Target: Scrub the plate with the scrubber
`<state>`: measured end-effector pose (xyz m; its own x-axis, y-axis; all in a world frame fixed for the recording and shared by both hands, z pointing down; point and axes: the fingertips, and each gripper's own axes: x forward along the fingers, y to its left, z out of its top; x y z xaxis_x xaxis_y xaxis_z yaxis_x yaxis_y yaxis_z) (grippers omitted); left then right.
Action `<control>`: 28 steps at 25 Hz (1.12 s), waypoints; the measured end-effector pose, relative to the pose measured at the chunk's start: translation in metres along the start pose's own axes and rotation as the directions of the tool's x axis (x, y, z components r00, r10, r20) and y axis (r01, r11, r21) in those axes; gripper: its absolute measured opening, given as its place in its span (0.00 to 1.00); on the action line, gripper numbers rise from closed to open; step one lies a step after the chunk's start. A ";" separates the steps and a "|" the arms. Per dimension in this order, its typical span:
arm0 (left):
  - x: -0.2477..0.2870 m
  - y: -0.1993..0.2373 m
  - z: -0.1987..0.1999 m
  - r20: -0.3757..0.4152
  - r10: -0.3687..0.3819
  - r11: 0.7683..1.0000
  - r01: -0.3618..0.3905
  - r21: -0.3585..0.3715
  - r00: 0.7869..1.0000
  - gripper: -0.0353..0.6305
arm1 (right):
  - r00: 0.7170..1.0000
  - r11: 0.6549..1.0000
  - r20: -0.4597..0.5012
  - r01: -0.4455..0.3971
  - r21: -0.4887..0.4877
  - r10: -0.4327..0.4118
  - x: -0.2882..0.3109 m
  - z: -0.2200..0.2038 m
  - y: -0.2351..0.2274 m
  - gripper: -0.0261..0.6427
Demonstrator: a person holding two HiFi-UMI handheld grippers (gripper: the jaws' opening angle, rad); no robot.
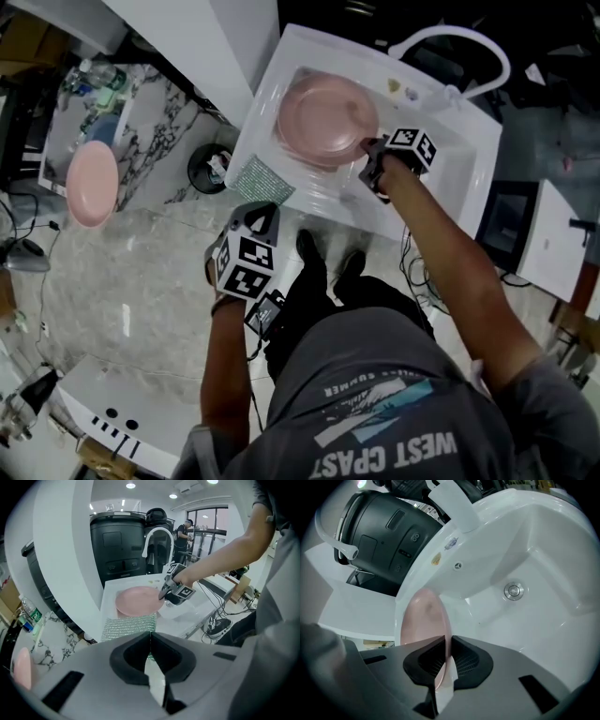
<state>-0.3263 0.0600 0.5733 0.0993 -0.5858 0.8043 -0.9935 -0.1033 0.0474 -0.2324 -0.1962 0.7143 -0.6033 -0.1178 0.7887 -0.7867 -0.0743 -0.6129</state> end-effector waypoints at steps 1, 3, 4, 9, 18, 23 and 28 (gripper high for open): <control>0.003 -0.001 0.000 -0.005 -0.005 1.000 0.005 -0.001 1.000 0.06 | 1.000 1.000 -0.011 0.005 -0.002 -0.005 0.001 -0.001 -0.003 0.11; 0.010 -0.004 0.001 -0.013 -0.014 1.000 0.014 -0.005 1.000 0.06 | 0.999 1.000 -0.037 0.008 0.000 -0.008 0.002 -0.006 -0.007 0.11; 0.013 -0.005 0.002 -0.018 -0.018 1.000 0.018 -0.007 1.000 0.06 | 0.999 1.000 -0.053 -0.003 0.003 0.003 0.002 -0.008 -0.008 0.11; 0.031 -0.012 0.002 -0.045 -0.033 0.999 0.033 -0.011 0.998 0.06 | 0.992 0.998 -0.107 -0.064 -0.002 0.063 0.004 -0.014 -0.005 0.20; 0.062 -0.012 -0.003 -0.125 -0.020 1.000 0.020 -0.008 0.992 0.06 | 0.988 0.988 -0.092 -0.129 -0.085 0.122 -0.014 -0.006 0.011 0.38; 0.078 -0.009 -0.010 -0.192 0.024 0.998 -0.013 0.055 0.981 0.07 | 0.990 0.985 -0.040 -0.140 -0.103 0.136 -0.045 0.006 0.009 0.38; 0.085 -0.007 -0.010 -0.202 0.064 0.995 -0.046 0.092 0.977 0.10 | 0.976 0.973 0.007 -0.217 -0.079 0.219 -0.092 0.014 0.002 0.38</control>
<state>-0.3117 0.0186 0.6468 0.0227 -0.4168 0.9087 -0.9878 -0.1495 -0.0439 -0.1768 -0.1997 0.6393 -0.7598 -0.1379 0.6354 -0.6446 0.0319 -0.7639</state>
